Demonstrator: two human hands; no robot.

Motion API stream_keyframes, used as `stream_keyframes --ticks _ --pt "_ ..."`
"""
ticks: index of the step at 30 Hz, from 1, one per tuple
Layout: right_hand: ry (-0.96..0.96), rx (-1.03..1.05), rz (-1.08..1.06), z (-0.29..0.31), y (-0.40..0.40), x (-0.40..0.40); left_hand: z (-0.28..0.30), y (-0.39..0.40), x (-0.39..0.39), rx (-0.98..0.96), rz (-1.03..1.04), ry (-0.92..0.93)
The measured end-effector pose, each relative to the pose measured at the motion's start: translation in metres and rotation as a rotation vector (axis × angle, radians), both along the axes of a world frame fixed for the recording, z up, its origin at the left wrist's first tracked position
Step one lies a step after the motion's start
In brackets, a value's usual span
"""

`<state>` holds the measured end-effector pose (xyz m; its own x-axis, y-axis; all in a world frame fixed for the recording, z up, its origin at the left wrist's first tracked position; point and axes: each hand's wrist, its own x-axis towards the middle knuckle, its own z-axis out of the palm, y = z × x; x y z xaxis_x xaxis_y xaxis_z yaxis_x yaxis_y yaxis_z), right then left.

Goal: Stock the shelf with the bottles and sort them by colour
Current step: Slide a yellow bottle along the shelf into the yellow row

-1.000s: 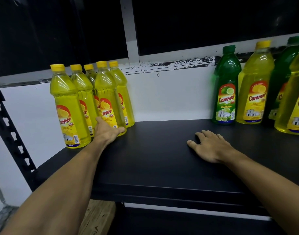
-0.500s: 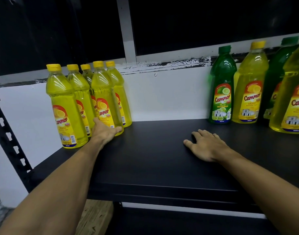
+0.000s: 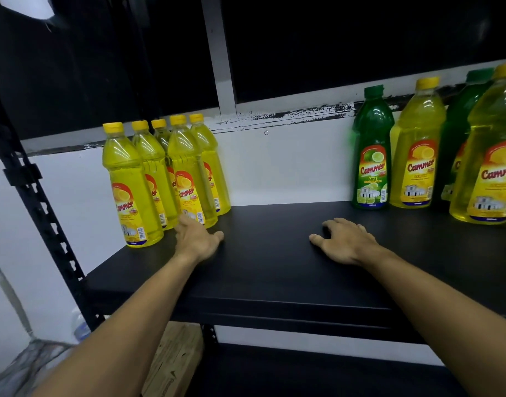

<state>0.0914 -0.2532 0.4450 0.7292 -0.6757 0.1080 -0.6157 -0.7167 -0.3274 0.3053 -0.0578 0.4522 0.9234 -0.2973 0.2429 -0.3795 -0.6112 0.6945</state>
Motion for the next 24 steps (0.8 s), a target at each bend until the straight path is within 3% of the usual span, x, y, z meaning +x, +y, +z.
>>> stream_keyframes --ticks 5,13,19,24 --pt "-0.182 0.115 0.072 0.005 -0.002 -0.025 0.0 -0.008 -0.066 0.095 -0.262 -0.078" --pt "-0.326 -0.179 0.019 0.015 -0.009 -0.108 -0.003 -0.078 -0.144 0.196 -0.627 -0.107" --pt "-0.387 -0.213 -0.136 0.037 -0.032 -0.172 0.01 -0.131 -0.176 0.173 -0.688 -0.027" --pt "-0.403 -0.227 -0.202 0.042 -0.047 -0.195 0.005 -0.151 -0.176 0.353 -0.675 -0.08"
